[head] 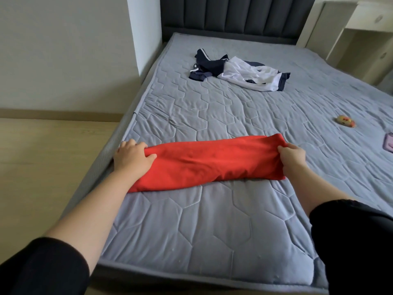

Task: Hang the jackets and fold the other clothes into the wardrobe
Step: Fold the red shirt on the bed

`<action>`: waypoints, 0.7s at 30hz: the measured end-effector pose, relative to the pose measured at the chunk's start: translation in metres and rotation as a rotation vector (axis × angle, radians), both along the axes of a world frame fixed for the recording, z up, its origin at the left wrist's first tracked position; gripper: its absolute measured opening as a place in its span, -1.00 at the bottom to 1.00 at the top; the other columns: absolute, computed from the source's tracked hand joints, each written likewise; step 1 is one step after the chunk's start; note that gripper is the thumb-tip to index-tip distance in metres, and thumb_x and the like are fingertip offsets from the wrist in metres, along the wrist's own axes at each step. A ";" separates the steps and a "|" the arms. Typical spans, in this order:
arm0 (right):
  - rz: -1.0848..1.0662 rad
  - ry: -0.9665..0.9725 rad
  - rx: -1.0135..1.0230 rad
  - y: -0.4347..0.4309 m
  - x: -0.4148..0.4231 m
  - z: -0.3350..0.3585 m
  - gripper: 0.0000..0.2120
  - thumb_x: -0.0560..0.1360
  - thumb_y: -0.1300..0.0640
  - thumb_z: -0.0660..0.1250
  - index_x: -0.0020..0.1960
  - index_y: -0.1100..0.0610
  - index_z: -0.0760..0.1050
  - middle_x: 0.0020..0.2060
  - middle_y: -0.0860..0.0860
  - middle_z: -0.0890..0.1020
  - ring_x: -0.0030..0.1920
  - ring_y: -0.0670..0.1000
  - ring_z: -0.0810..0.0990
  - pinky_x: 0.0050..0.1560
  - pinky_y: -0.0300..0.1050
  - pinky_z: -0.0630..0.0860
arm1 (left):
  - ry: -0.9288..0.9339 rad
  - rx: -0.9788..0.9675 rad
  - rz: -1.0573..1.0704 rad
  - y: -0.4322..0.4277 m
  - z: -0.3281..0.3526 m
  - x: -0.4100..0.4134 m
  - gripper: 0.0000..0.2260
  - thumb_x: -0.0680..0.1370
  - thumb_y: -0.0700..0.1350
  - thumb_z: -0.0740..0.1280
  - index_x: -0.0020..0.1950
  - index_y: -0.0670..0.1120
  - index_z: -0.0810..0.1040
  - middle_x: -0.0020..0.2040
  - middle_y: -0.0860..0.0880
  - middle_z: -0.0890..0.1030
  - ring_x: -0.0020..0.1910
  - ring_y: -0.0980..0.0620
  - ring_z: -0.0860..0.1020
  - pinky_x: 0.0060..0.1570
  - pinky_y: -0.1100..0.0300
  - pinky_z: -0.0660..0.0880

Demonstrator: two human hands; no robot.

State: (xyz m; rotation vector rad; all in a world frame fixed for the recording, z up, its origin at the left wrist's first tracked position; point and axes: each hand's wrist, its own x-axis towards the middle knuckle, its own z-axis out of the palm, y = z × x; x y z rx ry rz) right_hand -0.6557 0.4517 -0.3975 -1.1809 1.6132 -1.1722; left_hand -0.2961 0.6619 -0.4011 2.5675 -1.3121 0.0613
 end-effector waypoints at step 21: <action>-0.199 0.337 -0.248 0.006 0.029 0.006 -0.76 0.59 0.14 0.16 0.08 0.25 0.53 0.04 0.20 0.61 0.09 0.20 0.53 -0.03 -0.16 0.28 | 0.716 -0.484 0.107 0.016 0.011 0.042 -0.85 0.37 -0.14 0.52 -0.22 -0.11 0.56 -0.30 -0.06 0.57 -0.29 -0.03 0.50 -0.20 0.13 0.40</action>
